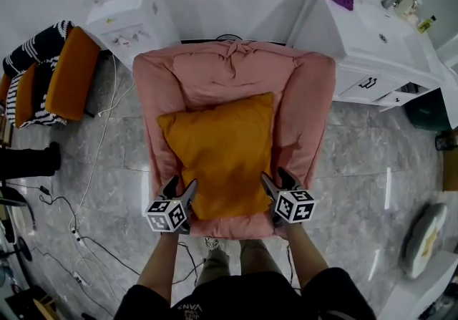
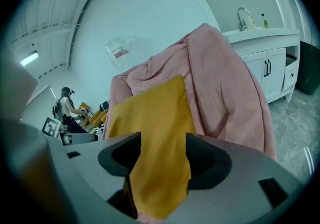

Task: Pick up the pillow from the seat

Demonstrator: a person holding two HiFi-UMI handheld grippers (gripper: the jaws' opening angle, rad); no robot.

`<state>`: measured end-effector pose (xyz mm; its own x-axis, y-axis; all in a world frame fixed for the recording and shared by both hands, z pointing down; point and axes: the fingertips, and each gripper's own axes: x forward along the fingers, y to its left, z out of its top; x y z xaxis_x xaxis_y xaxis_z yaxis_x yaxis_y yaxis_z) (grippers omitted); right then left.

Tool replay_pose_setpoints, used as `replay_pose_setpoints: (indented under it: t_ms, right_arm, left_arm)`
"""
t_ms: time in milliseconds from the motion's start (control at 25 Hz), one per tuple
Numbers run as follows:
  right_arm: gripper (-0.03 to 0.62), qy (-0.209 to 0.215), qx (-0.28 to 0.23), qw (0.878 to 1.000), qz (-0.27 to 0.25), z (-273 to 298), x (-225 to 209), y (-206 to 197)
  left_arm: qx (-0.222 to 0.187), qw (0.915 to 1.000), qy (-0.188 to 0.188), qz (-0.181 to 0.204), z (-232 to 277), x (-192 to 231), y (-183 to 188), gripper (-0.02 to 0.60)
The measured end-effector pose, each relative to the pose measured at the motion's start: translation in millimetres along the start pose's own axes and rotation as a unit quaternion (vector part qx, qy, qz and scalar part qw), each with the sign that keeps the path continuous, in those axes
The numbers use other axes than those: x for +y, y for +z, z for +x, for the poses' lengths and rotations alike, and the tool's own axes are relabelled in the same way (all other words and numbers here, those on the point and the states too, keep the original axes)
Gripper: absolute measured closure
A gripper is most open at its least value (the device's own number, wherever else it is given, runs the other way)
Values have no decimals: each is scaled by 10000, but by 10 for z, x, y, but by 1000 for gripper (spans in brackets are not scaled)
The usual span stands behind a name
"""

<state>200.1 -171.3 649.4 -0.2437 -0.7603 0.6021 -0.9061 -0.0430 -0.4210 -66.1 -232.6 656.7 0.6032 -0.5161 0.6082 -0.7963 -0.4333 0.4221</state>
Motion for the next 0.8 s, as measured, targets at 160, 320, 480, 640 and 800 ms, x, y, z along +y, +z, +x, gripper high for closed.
replay_pose_setpoints:
  t_ms: [160, 320, 480, 640, 800]
  right_arm:
    - [324, -27, 174, 9998, 37, 217, -217, -48]
    - [299, 202, 220, 9992, 251, 444, -345, -76]
    - [283, 451, 344, 9971, 498, 619, -461, -147]
    - [272, 545, 360, 9963, 550, 736, -554, -188]
    - [245, 794, 351, 9955, 388, 854, -551, -173]
  left_arm:
    - [-69, 9999, 67, -41, 176, 137, 126, 278]
    - [-135, 9999, -24, -42, 346, 217, 264, 258]
    - [-167, 9998, -111, -69, 494, 247, 418, 235]
    - [-105, 9996, -244, -80, 628, 271, 517, 225]
    - [-4, 9988, -458, -185, 754, 266, 528, 216]
